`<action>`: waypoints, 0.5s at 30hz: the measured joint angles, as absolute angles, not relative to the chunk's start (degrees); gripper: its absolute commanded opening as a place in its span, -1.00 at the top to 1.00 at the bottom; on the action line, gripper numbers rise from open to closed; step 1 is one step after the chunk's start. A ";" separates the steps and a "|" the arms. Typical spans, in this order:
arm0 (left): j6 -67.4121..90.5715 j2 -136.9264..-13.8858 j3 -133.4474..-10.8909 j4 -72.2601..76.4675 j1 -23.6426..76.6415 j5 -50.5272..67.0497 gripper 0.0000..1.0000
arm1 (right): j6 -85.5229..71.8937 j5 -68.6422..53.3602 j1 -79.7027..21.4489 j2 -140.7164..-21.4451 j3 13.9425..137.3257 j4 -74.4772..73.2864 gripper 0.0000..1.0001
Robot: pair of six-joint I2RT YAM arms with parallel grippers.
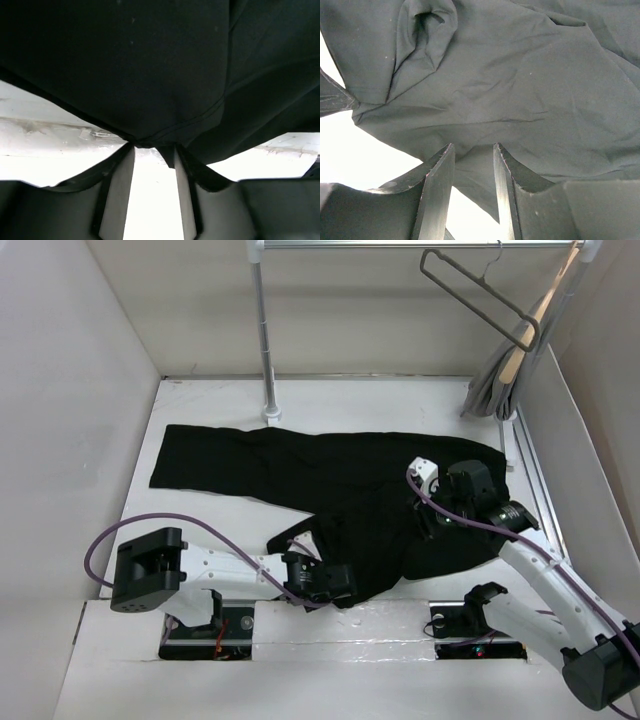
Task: Place the trousers on the hanger
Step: Flatten out the trousers at the center of the board.
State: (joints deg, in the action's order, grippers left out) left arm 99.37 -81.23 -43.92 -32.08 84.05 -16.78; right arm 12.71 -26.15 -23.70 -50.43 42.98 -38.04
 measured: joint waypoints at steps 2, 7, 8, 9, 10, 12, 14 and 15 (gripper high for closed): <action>100.18 -81.23 -44.03 -32.80 84.05 -16.80 0.15 | 12.93 -26.33 -23.70 -50.37 42.98 -38.17 0.16; 101.78 -81.58 -44.05 -35.00 84.05 -16.97 0.06 | 13.56 -27.05 -23.70 -50.39 42.98 -38.39 0.15; 102.02 -81.69 -44.05 -35.40 84.05 -17.04 0.10 | 13.63 -27.14 -23.70 -50.39 42.98 -38.44 0.15; 102.28 -81.69 -44.05 -35.70 84.05 -17.17 0.16 | 13.74 -27.24 -23.70 -50.39 42.98 -38.48 0.15; 102.48 -81.69 -44.05 -35.90 84.05 -17.28 0.25 | 13.78 -27.33 -23.70 -50.39 42.98 -38.52 0.16; 102.96 -81.69 -44.05 -35.86 84.05 -17.67 0.31 | 13.78 -27.46 -23.70 -50.41 42.98 -38.59 0.15; 103.11 -81.69 -44.07 -35.70 84.05 -18.06 0.43 | 13.80 -27.51 -23.70 -50.54 42.98 -38.59 0.16; 103.13 -81.71 -44.10 -35.66 84.05 -18.20 0.46 | 13.80 -27.51 -23.70 -50.68 42.98 -38.59 0.15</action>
